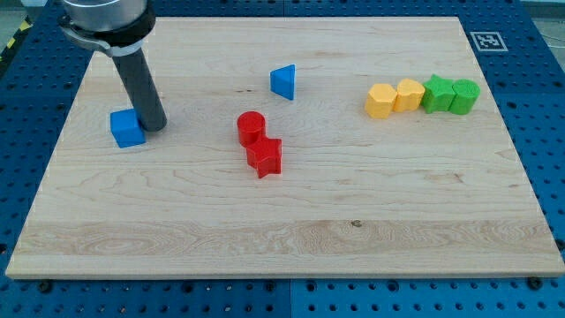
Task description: Move your arm right to the blue triangle
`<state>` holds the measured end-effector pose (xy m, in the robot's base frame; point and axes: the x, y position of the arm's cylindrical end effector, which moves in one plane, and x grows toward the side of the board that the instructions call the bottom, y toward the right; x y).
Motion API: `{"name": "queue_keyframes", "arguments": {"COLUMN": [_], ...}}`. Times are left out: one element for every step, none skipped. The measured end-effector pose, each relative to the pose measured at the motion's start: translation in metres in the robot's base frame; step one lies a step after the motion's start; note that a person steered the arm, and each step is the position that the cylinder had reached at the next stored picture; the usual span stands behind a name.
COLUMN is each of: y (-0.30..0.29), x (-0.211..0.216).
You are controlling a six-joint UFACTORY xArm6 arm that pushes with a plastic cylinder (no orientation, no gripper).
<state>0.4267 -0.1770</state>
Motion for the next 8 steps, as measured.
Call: {"name": "queue_keyframes", "arguments": {"y": [0.000,-0.005,-0.011,-0.011,-0.009,-0.005,-0.005,0.002], "x": [0.000,-0.003,-0.002,-0.002,-0.002,-0.002,-0.002,-0.016]}}
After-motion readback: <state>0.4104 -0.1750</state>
